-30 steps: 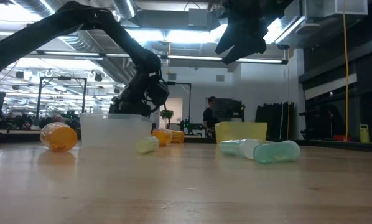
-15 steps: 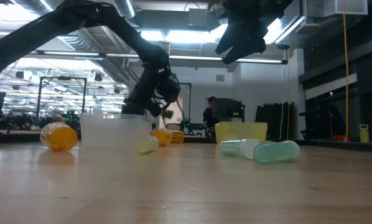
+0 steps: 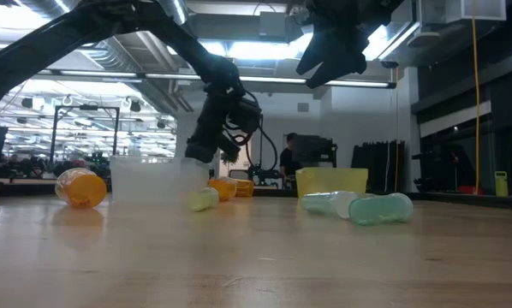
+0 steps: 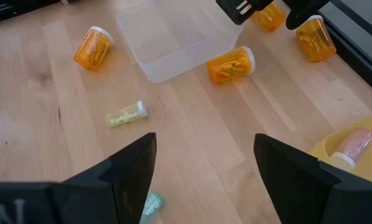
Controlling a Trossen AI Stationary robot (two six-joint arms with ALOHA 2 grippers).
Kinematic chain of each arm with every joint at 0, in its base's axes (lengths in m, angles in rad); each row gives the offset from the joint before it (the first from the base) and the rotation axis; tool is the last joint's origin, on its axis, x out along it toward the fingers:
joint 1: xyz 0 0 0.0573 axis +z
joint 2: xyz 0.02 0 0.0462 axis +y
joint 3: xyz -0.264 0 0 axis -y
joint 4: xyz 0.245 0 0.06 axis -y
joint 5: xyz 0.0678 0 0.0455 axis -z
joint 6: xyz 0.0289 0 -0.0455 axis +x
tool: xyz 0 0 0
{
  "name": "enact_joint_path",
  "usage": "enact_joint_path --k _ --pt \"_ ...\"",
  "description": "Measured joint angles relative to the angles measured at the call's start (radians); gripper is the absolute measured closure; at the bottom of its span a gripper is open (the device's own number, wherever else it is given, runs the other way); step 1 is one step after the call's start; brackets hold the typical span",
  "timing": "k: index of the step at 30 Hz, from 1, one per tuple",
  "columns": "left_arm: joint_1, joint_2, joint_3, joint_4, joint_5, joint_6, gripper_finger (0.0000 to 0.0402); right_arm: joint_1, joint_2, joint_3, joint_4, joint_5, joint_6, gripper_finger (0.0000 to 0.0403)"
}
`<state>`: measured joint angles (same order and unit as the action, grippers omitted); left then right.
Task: Pick and place medicine bottles into bin by pill shape (circle, oval)
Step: Move the large orange pill bottles to the center of the table
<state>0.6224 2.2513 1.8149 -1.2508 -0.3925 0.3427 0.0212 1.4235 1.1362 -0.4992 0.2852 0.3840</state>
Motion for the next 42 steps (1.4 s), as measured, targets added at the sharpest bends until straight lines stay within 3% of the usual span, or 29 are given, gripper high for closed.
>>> enact_joint_path --k 12,23,32,38,42 --pt "-0.031 0.001 -0.001 0.137 0.024 0.034 0.0244 0.000 0.000 0.000 0.000 -0.008 0.006 0.0131" --pt "-0.023 0.011 0.009 0.152 0.069 0.029 0.0242 0.000 0.000 0.000 0.000 -0.026 0.005 0.0131" --pt "-0.086 0.013 0.013 0.275 0.079 0.079 0.0242 0.000 0.000 0.000 0.001 -0.026 0.005 0.0131" --pt "-0.108 0.012 0.014 0.293 0.153 0.079 0.0242 0.000 0.000 0.000 0.000 -0.036 0.006 0.0131" --pt "-0.119 0.010 0.016 0.296 0.126 0.078 0.0246 0.000 0.000 0.000 0.000 -0.051 0.004 0.0131"
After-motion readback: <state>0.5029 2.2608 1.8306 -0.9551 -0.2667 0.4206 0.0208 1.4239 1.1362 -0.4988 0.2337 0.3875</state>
